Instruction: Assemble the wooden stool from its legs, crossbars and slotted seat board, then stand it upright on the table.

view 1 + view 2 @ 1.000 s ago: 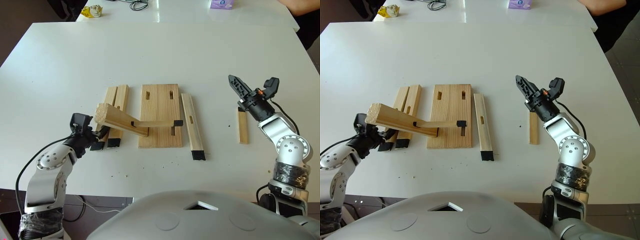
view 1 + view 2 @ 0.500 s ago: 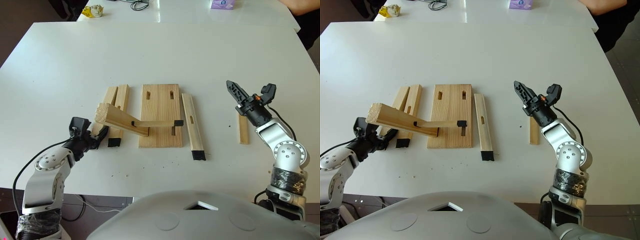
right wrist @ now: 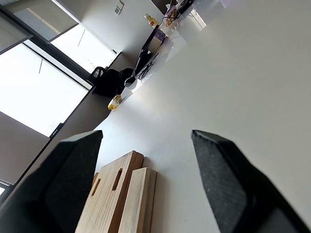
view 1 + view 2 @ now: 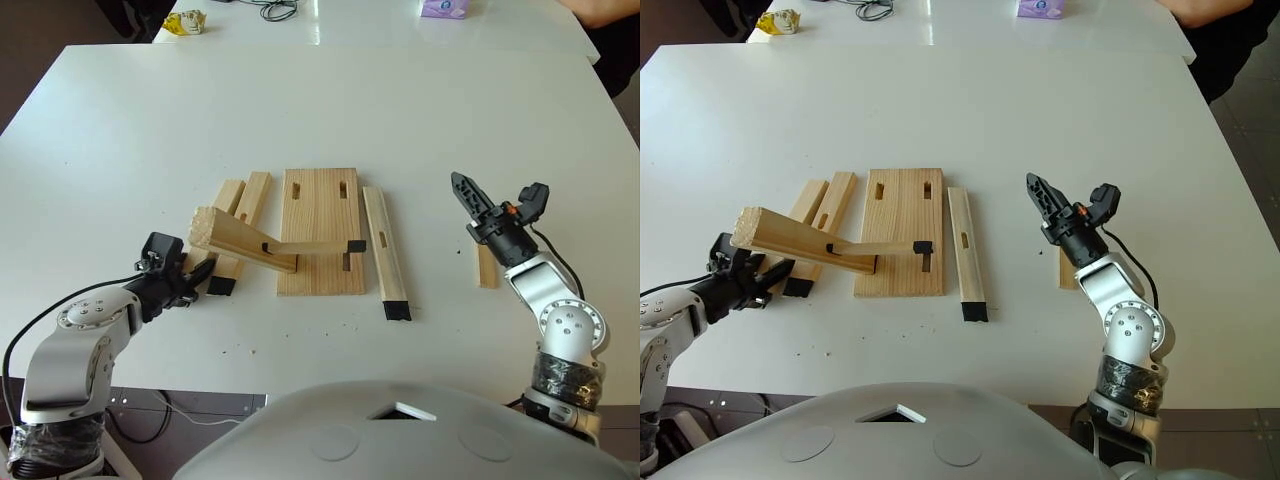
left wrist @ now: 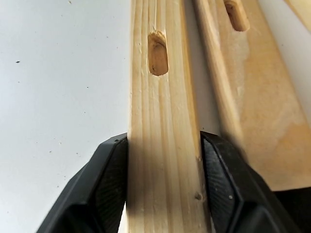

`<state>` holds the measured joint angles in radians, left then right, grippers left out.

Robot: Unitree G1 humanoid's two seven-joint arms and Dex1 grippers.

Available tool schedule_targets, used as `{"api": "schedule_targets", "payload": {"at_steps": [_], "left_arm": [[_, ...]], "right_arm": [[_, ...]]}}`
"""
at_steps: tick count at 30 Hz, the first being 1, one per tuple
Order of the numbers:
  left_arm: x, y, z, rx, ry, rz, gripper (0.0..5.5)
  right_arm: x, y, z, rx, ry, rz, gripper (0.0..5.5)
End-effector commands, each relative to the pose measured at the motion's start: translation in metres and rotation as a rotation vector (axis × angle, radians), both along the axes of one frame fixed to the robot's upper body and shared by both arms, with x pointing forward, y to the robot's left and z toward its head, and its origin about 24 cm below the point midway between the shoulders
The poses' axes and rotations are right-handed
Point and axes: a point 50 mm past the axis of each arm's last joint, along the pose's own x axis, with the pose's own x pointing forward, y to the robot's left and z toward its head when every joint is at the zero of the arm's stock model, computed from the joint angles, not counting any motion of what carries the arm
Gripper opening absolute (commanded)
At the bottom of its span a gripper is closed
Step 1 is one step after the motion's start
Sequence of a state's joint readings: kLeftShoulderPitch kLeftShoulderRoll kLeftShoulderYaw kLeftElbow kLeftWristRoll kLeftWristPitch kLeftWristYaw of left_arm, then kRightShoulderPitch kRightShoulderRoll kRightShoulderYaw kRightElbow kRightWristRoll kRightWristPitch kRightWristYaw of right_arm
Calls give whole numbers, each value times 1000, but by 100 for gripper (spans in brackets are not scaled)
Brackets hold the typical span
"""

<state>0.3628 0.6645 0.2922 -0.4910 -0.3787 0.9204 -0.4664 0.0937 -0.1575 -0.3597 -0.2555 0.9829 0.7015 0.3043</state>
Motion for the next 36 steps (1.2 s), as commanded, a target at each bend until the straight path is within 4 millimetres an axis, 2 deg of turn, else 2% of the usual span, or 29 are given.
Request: {"api": "schedule_targets", "payload": {"at_steps": [1,6,9,11,14,17,20,23,25,27,30,33,36], "left_arm": [[6,5,-2,30,-7,42,206],[27,7,9,51,-154,118,206],[45,2,26,6,-302,135,206],[57,-2,43,-48,-419,148,206],[77,-2,80,-112,-624,160,206],[102,-4,128,-194,-848,89,206],[119,-10,173,-246,-1008,-45,206],[130,-22,203,-284,-1088,-194,206],[138,-38,221,-328,-1119,-313,206],[142,-58,230,-407,-1119,-432,206],[143,-84,228,-516,-1049,-619,206],[134,-98,220,-603,-979,-804,206],[121,-103,212,-656,-933,-950,206]], "right_arm": [[3,-2,6,0,-26,-29,336],[20,-4,21,-37,-90,-11,336],[34,-10,34,-130,-150,-10,336],[52,-17,43,-189,-182,-36,336],[85,-19,58,-306,-212,-41,336],[110,-5,74,-458,-279,29,336],[130,20,99,-563,-390,173,336],[141,43,128,-609,-509,307,368],[141,60,153,-571,-612,401,397],[136,73,177,-501,-701,484,423],[123,85,203,-381,-787,617,477],[112,92,223,-241,-849,742,498],[104,92,234,-165,-891,829,498]]}}
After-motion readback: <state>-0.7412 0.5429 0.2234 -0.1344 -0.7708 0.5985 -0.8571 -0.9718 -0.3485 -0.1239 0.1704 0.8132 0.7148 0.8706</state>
